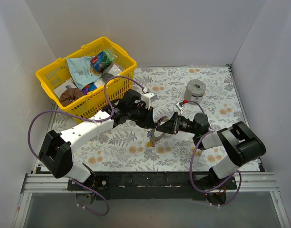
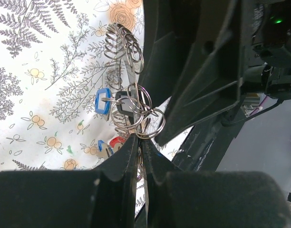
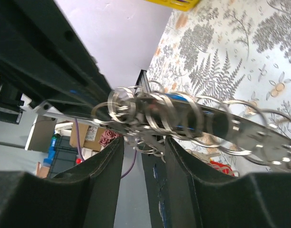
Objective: Put the keys on the keyring
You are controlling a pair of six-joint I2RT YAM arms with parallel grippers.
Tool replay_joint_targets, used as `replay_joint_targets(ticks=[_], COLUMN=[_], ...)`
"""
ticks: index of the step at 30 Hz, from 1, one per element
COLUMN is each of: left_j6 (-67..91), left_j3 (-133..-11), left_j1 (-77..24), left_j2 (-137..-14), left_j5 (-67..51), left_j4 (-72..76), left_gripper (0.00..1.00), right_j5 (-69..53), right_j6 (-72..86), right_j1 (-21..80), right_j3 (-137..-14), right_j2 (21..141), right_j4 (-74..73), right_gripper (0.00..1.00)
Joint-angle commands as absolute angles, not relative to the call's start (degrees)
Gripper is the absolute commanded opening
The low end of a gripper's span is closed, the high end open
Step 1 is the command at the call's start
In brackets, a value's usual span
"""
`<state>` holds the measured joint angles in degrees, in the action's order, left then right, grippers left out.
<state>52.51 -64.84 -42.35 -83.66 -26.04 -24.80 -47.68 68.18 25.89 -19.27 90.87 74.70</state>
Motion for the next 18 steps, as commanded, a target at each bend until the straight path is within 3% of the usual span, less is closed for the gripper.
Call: replay_joint_targets(ticks=[1, 11, 18], left_j6=[52.4, 52.4, 52.5], left_j3=[-64.6, -64.1, -63.8], left_j1=[-42.1, -42.0, -42.0], left_j2=[-79.5, -79.3, -79.3], left_j5=[-26.7, -27.5, -28.1], left_j4=[-22.6, -21.9, -21.5], left_gripper=[0.00, 0.00, 0.00], right_j5=[-47.1, -45.4, -44.8], right_j6=[64.0, 62.9, 62.9], right_j1=[25.8, 25.8, 25.8], right_j3=[-19.0, -17.7, -19.1], right_j2=[86.5, 85.3, 84.7], right_j4=[90.8, 90.6, 89.1], right_gripper=[0.48, 0.61, 0.57])
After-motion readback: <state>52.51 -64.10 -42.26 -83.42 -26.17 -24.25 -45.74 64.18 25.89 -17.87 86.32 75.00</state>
